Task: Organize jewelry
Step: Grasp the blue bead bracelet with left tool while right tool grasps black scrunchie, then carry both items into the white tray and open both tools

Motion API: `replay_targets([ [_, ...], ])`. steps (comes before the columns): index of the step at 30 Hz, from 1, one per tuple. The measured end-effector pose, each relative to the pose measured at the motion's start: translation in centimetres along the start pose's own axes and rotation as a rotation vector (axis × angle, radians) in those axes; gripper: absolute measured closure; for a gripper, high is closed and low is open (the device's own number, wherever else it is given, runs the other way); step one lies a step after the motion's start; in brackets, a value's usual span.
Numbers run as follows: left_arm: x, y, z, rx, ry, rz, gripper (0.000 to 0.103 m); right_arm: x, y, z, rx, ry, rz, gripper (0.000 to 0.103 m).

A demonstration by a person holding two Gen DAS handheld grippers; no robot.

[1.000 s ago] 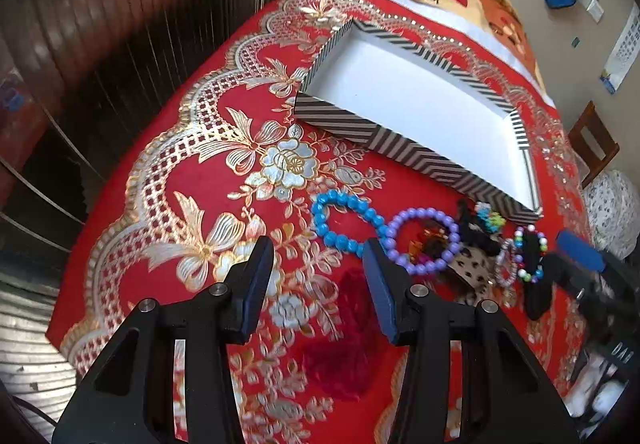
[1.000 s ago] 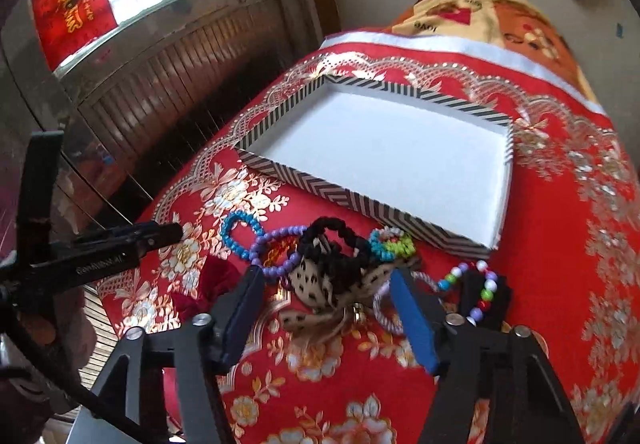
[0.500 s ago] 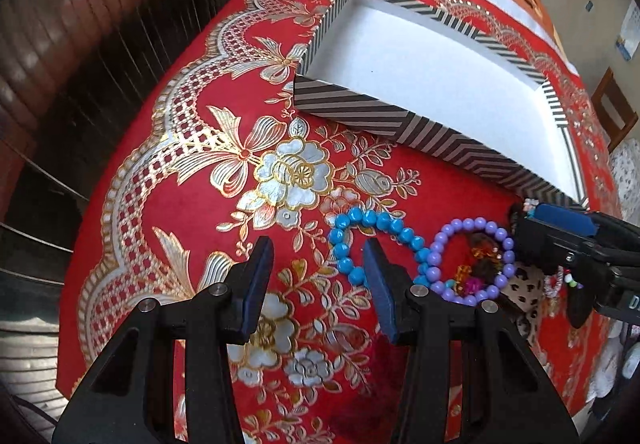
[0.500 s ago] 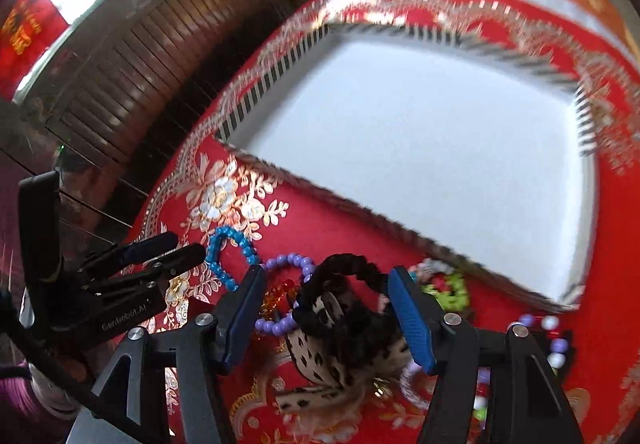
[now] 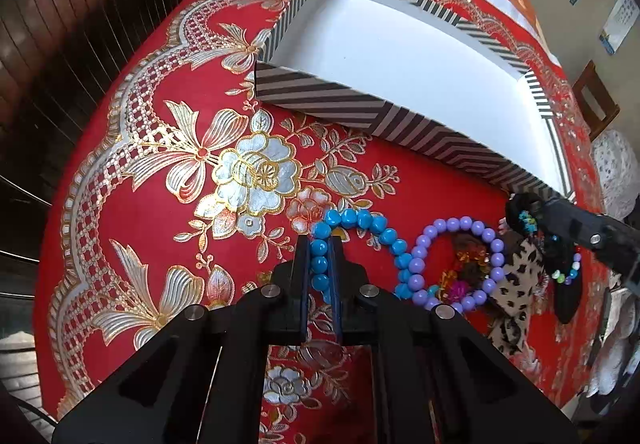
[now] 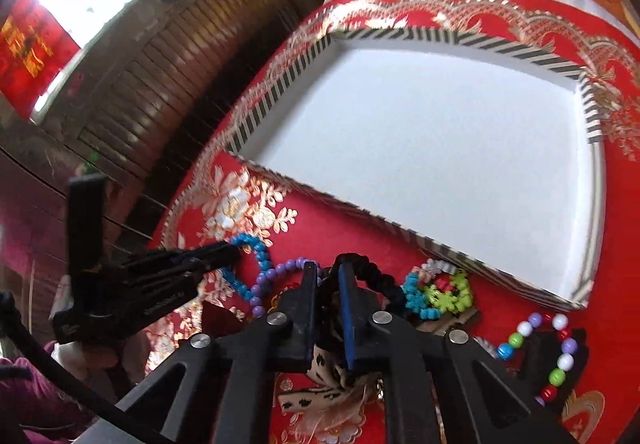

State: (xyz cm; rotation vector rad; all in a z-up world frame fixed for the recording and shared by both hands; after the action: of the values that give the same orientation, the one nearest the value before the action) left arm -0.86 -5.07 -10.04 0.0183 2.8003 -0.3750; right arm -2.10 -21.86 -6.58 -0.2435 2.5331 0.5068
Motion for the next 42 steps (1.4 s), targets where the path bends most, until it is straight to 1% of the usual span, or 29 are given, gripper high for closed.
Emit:
replay_targets([
  [7, -0.4, -0.6, -2.7, 0.027, -0.052, 0.005, 0.096, -0.5, 0.4, -4.8, -0.017, -0.099, 0.015, 0.094],
  [11, -0.9, -1.1, -4.4, 0.027, -0.09, 0.019, 0.096, -0.6, 0.5, -6.1, -0.008, -0.13, 0.018, 0.094],
  [13, -1.2, -1.0, -4.9, 0.026, -0.1, 0.015, 0.096, -0.4, 0.9, -6.0, -0.001, -0.109, -0.008, 0.094],
  [15, -1.1, -1.0, -5.3, 0.028, -0.106, 0.013, 0.096, 0.3, 1.3, -5.0, -0.004, -0.05, -0.026, 0.094],
  [17, -1.0, -1.0, -5.6, 0.03, -0.112, 0.015, 0.096, 1.0, 1.3, -4.0, 0.006, -0.016, -0.023, 0.091],
  [20, -0.9, -1.0, -5.9, 0.031, -0.114, 0.013, 0.096, 1.6, 1.5, -2.9, -0.007, -0.002, -0.009, 0.082],
  [21, -0.9, -0.9, -6.0, 0.031, -0.114, 0.011, 0.096, 1.6, 1.7, -2.6, -0.015, 0.001, -0.011, 0.077],
  [22, -0.8, -0.9, -6.0, 0.033, -0.113, 0.007, 0.096, 1.3, 2.1, -2.2, -0.021, 0.004, -0.022, 0.068],
  [24, -0.8, -0.8, -6.1, 0.034, -0.113, 0.002, 0.096, 0.9, 2.4, -1.3, -0.014, 0.016, -0.041, 0.058],
  [25, -0.9, -0.7, -6.2, 0.036, -0.114, -0.001, 0.096, 0.9, 2.4, -0.9, -0.01, 0.025, -0.046, 0.058],
  [26, -1.0, -0.6, -6.2, 0.037, -0.116, -0.003, 0.096, 0.8, 2.5, -0.1, -0.004, 0.054, -0.06, 0.058],
  [27, -1.0, -0.6, -6.3, 0.037, -0.118, -0.004, 0.096, 0.9, 2.5, 0.3, 0.006, 0.07, -0.068, 0.058],
  [28, -1.1, -0.5, -6.3, 0.037, -0.12, -0.006, 0.096, 0.9, 2.4, 0.8, 0.015, 0.082, -0.076, 0.065],
  [29, -1.2, -0.5, -6.3, 0.037, -0.12, -0.007, 0.096, 1.0, 2.5, 1.3, 0.007, 0.091, -0.079, 0.071],
  [31, -1.2, -0.4, -6.4, 0.037, -0.121, -0.005, 0.096, 1.4, 2.3, 1.7, -0.003, 0.098, -0.073, 0.091],
  [32, -1.3, -0.4, -6.5, 0.036, -0.124, -0.004, 0.096, 1.4, 2.2, 1.4, -0.002, 0.084, -0.068, 0.094],
  [35, -1.7, -0.3, -6.9, 0.037, -0.128, -0.006, 0.096, 1.0, 2.2, -0.8, -0.033, 0.01, -0.048, 0.096],
  [38, -2.0, -0.7, -7.4, 0.033, -0.14, 0.007, 0.096, 0.5, 2.1, -2.8, -0.02, -0.036, -0.056, 0.096],
  [42, -2.8, -1.6, -8.4, 0.043, -0.158, 0.029, 0.096, -0.3, 1.9, -5.3, -0.032, -0.109, -0.016, 0.096],
])
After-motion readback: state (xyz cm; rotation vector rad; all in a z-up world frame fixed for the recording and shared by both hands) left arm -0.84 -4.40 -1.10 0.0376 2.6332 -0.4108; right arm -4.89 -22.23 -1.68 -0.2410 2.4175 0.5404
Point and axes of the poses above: each gripper's, at about its wrist camera, not at the fingertips, and z roughly the way its jaws point, y to its left, x to its underside, the point moved 7 cm from there along z, roughly the way its jaws point, and after that the axes turned 14 degrees about -z, right-handed, at the moved point
